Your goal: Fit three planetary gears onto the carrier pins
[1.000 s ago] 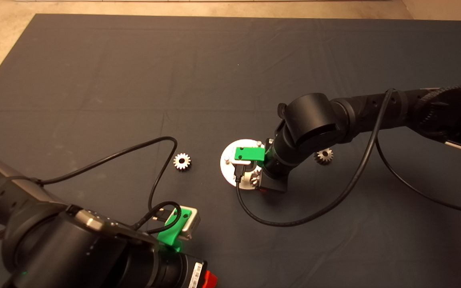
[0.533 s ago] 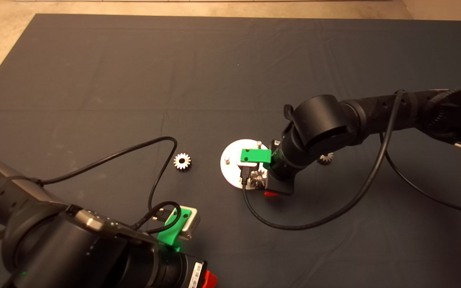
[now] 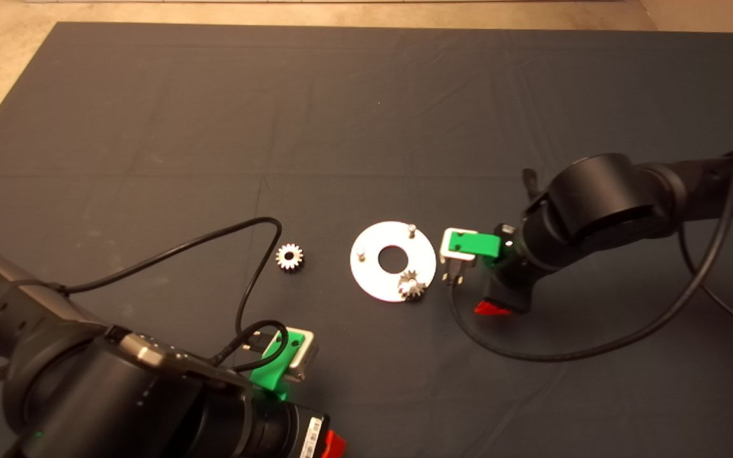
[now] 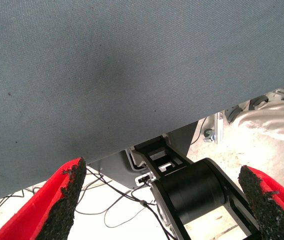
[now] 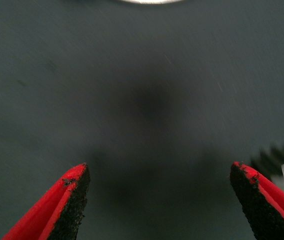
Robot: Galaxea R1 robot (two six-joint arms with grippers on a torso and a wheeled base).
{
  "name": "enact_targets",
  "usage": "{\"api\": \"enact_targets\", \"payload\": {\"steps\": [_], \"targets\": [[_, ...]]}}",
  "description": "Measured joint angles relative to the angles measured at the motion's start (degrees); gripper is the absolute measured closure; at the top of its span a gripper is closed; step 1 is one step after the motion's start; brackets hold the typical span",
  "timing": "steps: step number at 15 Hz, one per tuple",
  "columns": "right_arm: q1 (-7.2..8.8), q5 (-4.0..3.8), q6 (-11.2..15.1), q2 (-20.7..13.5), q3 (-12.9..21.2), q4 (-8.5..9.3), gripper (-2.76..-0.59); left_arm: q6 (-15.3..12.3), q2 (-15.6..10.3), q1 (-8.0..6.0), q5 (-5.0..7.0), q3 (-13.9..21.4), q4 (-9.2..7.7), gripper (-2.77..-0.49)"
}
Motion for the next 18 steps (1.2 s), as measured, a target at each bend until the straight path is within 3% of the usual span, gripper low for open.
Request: {"api": "enact_targets", "payload": {"steps": [4, 9, 18], "targets": [[0.30, -0.33, 3.3, -5.3, 0.8, 0.02, -2.05, 0.0, 0.1, 0.00, 0.00, 0.0, 0.00, -2.17], [2.00, -0.20, 6.5, -6.8, 0.9, 0.00, -2.05, 0.0, 0.3, 0.00, -0.01, 0.0, 0.00, -2.17], [2.91, -0.16, 7.5, -6.6, -7.5, -0.06, -2.05, 0.0, 0.3, 0.00, -0.03, 0.0, 0.00, -2.17]]}}
